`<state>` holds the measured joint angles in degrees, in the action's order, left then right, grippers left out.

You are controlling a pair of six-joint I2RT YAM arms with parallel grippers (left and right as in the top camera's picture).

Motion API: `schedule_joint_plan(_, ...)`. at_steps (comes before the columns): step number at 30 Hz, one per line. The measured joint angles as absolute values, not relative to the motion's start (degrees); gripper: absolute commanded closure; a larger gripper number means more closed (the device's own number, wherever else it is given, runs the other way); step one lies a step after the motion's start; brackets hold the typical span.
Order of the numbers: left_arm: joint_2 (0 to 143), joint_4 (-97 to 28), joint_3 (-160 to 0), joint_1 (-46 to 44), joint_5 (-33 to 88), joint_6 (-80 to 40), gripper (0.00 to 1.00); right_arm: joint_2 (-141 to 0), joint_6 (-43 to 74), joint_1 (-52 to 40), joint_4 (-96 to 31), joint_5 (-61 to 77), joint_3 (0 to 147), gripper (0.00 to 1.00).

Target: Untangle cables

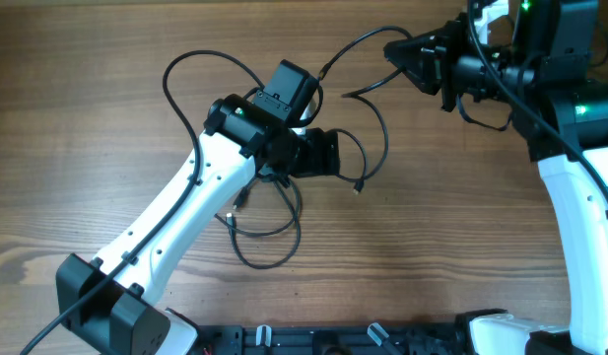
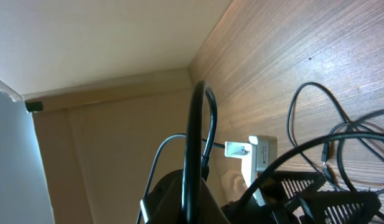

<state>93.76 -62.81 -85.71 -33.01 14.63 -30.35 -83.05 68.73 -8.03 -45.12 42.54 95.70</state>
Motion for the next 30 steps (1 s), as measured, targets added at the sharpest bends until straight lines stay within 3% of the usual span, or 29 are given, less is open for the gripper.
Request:
schedule_joint_plan(3,93.76,-62.81,-85.71,-33.01,14.63,-30.37,0.12,-83.05,68.71,-8.03,-45.12,42.24,95.7,0.96)
schedule_joint_plan(5,93.76,-62.81,-85.71,-33.01,14.63,-30.37,0.0,-83.05,68.71,-8.03,-45.12,42.15,95.7,0.96)
schedule_joint_plan(19,94.63,-61.45,-85.71,-33.06,14.63,-37.89,0.04,-83.05,68.69,-8.03,-46.26,42.02,95.7,0.96)
schedule_joint_plan(25,96.77,-60.38,-85.69,-33.06,14.63,-39.18,0.32,-83.05,68.95,-8.03,-44.62,41.93,95.7,0.96)
schedule_joint_plan(30,96.77,-59.9,-85.67,-33.06,14.63,-39.51,0.75,-83.05,70.96,-8.03,-43.68,41.95,95.7,0.96)
